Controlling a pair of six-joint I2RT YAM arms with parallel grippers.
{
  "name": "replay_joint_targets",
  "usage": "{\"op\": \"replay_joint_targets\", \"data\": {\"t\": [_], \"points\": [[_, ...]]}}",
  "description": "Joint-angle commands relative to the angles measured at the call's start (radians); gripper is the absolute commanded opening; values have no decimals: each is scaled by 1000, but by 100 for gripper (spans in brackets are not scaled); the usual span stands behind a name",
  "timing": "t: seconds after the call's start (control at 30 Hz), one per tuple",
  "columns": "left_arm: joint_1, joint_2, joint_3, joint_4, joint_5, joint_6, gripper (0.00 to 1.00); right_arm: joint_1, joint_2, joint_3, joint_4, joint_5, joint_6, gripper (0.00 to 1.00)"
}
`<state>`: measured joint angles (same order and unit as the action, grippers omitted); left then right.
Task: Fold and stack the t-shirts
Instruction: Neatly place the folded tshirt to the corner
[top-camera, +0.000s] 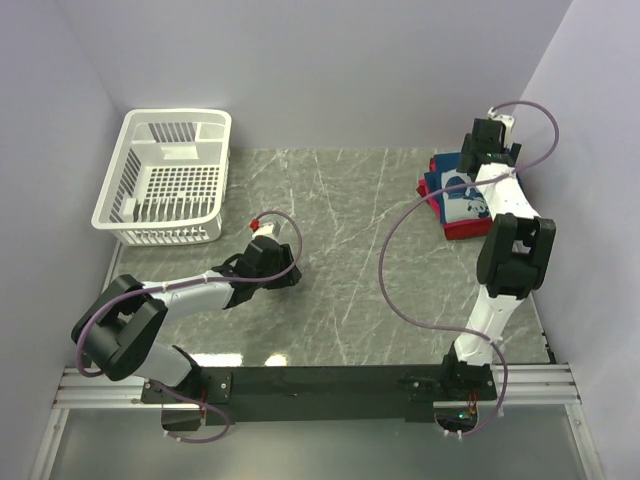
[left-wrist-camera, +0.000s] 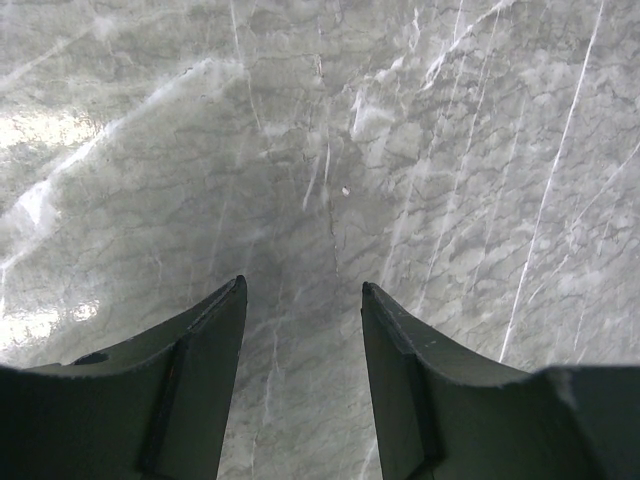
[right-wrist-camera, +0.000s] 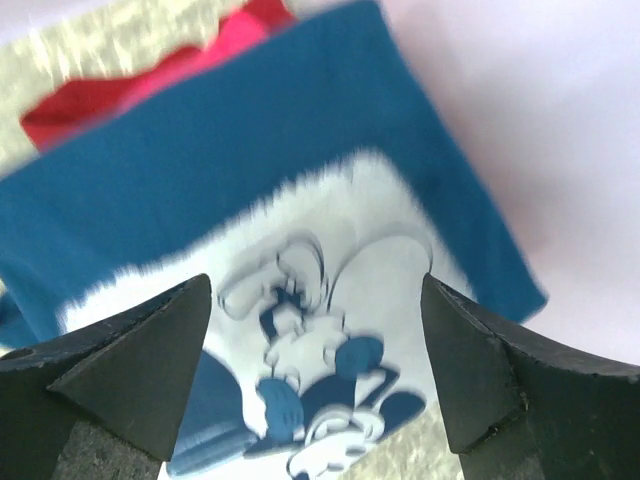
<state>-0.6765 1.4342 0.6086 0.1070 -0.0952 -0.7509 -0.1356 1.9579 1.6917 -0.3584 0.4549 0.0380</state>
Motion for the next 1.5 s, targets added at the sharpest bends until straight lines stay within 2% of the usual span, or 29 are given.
{"op": "replay_joint_targets", "data": {"t": [0.0, 0.17, 0.3, 0.37, 0.4, 0.5, 0.67, 0.87, 1.1, 1.47], "points": [[3, -34, 10, 5, -21, 1, 55, -6, -160, -94, 124, 2, 42, 91], [3, -77, 25, -21, -35, 28, 55, 11, -298, -278, 196, -32, 91, 92], [3, -129, 48, -65, -63, 61, 55, 115, -443, -394, 194, 82, 106, 93], [3, -152, 46, -79, -86, 68, 55, 131, -488, -443, 150, 90, 152, 93], [3, -178, 48, -92, -92, 73, 55, 184, -529, -458, 132, 82, 172, 93], [5, -222, 48, -102, -104, 85, 55, 231, -612, -536, 79, 3, 258, 93], [3, -285, 57, -135, -127, 97, 56, 378, -723, -679, 42, -93, 359, 93], [3, -356, 74, -194, -175, 94, 57, 536, -830, -834, 52, -203, 430, 93], [3, -405, 80, -239, -250, 91, 55, 599, -919, -940, 84, -234, 450, 93], [3, -425, 95, -291, -290, 59, 52, 603, -942, -960, 91, -236, 435, 93]]}}
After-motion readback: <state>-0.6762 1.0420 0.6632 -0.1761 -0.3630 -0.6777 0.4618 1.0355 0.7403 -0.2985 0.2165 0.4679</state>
